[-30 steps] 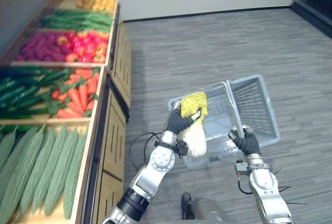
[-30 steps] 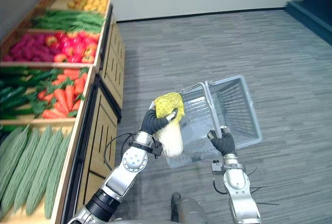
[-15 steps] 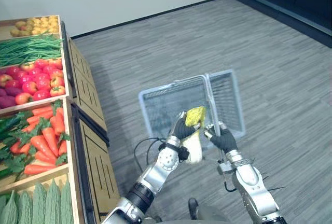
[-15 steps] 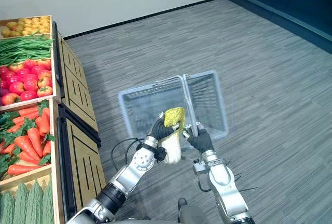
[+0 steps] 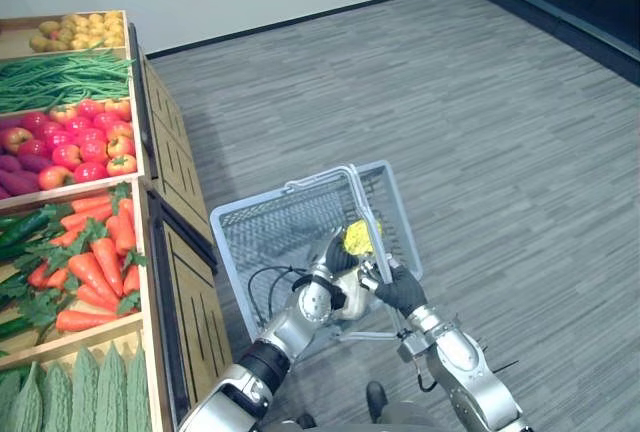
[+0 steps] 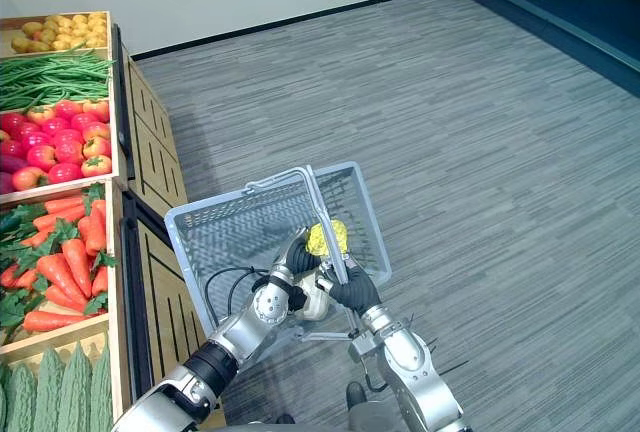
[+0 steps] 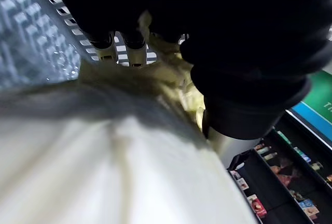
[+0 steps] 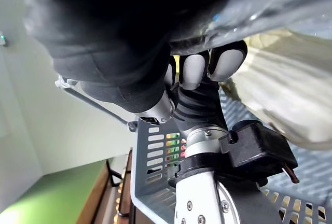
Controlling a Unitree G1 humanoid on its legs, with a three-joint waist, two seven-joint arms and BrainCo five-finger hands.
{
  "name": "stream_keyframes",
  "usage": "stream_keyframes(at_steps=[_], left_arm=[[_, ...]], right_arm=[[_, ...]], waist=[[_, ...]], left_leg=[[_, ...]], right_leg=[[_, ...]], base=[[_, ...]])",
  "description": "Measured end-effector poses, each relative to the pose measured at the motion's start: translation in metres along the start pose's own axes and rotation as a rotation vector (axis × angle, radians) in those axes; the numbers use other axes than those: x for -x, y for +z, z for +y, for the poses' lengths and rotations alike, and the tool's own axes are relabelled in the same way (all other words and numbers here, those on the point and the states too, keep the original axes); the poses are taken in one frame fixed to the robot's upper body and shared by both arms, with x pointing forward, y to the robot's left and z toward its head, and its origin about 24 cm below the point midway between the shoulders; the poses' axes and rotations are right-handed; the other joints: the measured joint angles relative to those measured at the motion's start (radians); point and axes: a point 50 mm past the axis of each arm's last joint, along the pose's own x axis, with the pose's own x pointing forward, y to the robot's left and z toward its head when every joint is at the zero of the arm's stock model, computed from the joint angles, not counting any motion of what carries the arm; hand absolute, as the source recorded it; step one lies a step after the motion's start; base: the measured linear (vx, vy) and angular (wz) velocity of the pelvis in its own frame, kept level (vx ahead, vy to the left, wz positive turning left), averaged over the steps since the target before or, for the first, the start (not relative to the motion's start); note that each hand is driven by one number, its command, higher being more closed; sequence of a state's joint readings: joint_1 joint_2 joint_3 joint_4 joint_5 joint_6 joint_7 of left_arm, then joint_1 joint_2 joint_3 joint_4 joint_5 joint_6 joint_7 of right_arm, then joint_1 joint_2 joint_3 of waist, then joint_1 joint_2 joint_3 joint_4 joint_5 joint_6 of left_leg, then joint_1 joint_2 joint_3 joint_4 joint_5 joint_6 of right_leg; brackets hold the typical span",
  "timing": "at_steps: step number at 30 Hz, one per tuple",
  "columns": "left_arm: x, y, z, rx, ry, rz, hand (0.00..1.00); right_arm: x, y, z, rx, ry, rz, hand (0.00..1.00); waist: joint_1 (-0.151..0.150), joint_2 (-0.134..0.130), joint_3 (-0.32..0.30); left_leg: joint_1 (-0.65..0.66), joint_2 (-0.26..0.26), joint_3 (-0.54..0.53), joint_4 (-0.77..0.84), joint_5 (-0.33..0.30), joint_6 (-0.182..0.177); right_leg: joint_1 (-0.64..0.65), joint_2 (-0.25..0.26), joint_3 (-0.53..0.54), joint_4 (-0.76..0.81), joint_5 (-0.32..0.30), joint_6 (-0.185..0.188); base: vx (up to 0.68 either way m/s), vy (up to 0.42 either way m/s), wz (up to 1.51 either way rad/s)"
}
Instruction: Pick vegetable in the basket
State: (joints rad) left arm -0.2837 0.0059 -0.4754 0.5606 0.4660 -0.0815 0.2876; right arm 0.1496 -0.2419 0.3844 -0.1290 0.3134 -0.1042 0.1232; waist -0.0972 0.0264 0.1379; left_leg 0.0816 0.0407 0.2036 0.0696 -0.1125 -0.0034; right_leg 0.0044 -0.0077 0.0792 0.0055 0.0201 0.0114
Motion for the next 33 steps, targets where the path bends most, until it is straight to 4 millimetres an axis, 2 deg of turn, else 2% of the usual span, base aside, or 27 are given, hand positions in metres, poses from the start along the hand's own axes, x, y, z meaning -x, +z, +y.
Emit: stream_keyframes(at_steps=[5,12,16,21,22,24,29,33], left_arm=[[0.017,-0.01,-0.017,0.021,-0.054,0.038,0.0],[0.024,0.0,-0.019,0.129,-0.077,0.009,0.0],[0.032,0.011,-0.012,0.217,-0.046,-0.037,0.0],[0.042,0.024,0.02,0.366,0.068,-0.117,0.0],[0.047,0.02,0.031,0.405,0.114,-0.111,0.0],[0.054,0.011,0.04,0.463,0.138,-0.089,0.0],[0.076,-0.017,0.056,0.537,0.225,0.004,0.0],[0.096,-0.047,0.066,0.552,0.33,0.125,0.0]], right_arm=[[-0.001,-0.006,-0.002,-0.042,-0.029,0.019,1.0],[0.003,-0.022,-0.009,-0.052,-0.096,0.082,1.0],[0.005,-0.021,-0.023,0.01,-0.193,0.08,1.0],[0.017,-0.02,-0.058,0.101,-0.402,0.093,1.0],[0.021,-0.018,-0.068,0.109,-0.467,0.103,1.0],[0.026,-0.016,-0.078,0.132,-0.527,0.108,1.0],[0.037,-0.011,-0.095,0.176,-0.633,0.103,1.0],[0.052,-0.012,-0.106,0.186,-0.706,0.118,1.0]], waist=[[0.004,-0.002,-0.001],[0.026,-0.007,-0.003],[0.035,-0.01,-0.005],[0.056,-0.009,-0.005],[0.057,-0.009,-0.006],[0.057,-0.008,-0.006],[0.057,-0.008,-0.006],[0.059,-0.006,-0.008]], left_leg=[[-0.001,0.0,-0.018,-0.003,0.008,-0.001],[-0.001,0.0,-0.041,-0.018,0.022,-0.004],[-0.001,0.0,-0.054,-0.027,0.025,-0.007],[-0.003,-0.002,-0.068,-0.032,0.025,-0.007],[-0.003,-0.003,-0.074,-0.031,0.025,-0.007],[-0.003,-0.004,-0.076,-0.032,0.025,-0.007],[-0.003,-0.008,-0.086,-0.032,0.025,-0.007],[-0.008,-0.008,-0.101,-0.029,0.024,-0.008]], right_leg=[[0.011,-0.002,-0.02,-0.011,0.005,-0.002],[0.02,-0.003,-0.042,-0.014,0.005,-0.004],[0.026,-0.003,-0.055,-0.024,0.005,-0.004],[0.028,-0.005,-0.073,-0.028,0.003,-0.001],[0.028,-0.006,-0.079,-0.028,0.001,0.002],[0.029,-0.008,-0.081,-0.028,-0.001,0.004],[0.033,-0.013,-0.092,-0.028,-0.003,0.008],[0.035,-0.014,-0.108,-0.027,-0.009,0.006]], base=[[-0.02,-0.013,0.13],[-0.03,-0.011,0.1],[0.0,-0.008,0.09],[0.03,0.006,0.08],[0.04,0.009,0.13],[0.02,0.013,0.07],[-0.01,0.015,0.07],[-0.03,-0.009,0.11]])
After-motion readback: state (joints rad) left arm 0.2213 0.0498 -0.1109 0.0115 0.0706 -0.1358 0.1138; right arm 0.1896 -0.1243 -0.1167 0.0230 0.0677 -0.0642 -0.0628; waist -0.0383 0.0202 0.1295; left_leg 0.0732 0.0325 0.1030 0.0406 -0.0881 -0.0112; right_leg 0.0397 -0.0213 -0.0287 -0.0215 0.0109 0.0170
